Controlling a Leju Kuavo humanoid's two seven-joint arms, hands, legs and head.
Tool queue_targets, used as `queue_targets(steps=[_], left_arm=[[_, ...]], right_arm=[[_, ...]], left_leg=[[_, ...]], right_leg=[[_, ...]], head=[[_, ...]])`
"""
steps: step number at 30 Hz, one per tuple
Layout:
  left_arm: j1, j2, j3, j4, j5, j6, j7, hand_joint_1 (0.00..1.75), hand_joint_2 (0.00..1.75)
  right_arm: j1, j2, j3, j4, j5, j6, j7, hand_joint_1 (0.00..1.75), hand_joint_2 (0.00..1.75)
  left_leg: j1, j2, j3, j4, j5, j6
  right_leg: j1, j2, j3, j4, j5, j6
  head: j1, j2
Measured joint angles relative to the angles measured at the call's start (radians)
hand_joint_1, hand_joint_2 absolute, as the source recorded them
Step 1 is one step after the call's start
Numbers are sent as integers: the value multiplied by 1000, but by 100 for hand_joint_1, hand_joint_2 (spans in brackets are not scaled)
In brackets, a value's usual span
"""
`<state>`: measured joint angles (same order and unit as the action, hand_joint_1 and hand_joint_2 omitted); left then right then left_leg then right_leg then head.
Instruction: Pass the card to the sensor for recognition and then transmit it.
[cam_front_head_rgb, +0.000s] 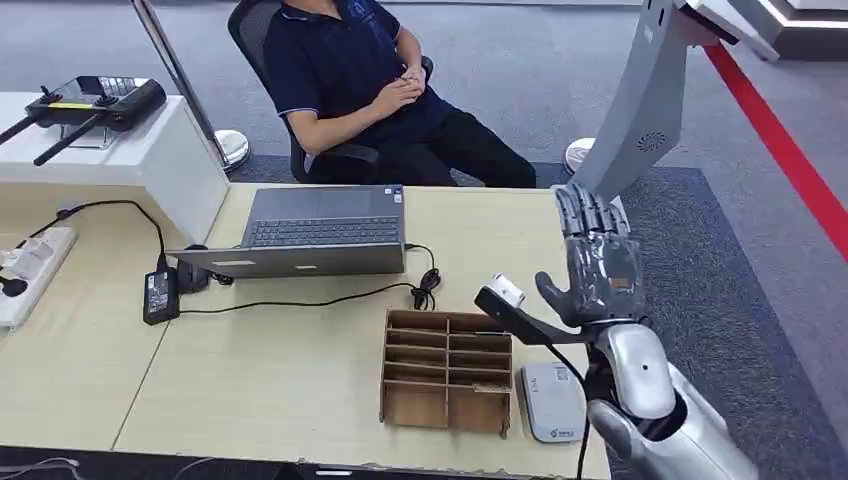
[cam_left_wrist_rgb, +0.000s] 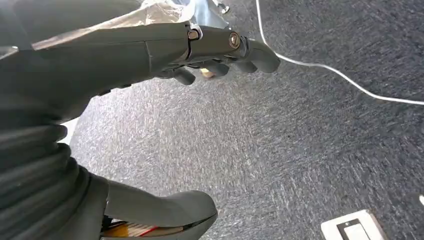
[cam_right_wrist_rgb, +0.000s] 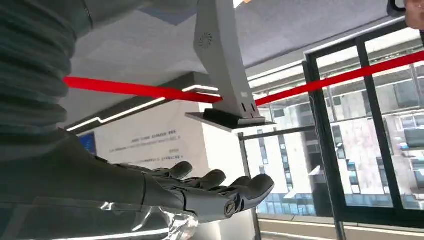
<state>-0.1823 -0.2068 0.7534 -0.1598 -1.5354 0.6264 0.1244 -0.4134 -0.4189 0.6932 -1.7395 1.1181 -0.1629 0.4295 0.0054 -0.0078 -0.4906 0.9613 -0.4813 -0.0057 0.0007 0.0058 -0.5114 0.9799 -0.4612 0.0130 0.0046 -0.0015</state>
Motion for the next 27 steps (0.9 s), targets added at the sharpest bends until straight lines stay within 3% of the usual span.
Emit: queue_targets(steps=[11, 20, 27], left_arm=[[2, 4, 0, 0, 18, 2, -1, 0, 175], [9, 10, 0, 0, 55, 11, -5, 0, 175], [12, 13, 1, 0, 67, 13, -10, 0, 175]], right_arm=[[-42, -36, 44, -34, -33, 79, 6, 0, 175], [-129, -56, 105, -61, -173, 286, 40, 0, 175], [-176, -63, 142, -69, -209, 337, 54, 0, 175]], left_leg=[[0, 0, 0, 0, 0, 0], [0, 0, 0, 0, 0, 0], [0, 0, 0, 0, 0, 0]], right_leg=[[0, 0, 0, 0, 0, 0], [0, 0, 0, 0, 0, 0], [0, 0, 0, 0, 0, 0]], head=[[0, 0], [0, 0], [0, 0]])
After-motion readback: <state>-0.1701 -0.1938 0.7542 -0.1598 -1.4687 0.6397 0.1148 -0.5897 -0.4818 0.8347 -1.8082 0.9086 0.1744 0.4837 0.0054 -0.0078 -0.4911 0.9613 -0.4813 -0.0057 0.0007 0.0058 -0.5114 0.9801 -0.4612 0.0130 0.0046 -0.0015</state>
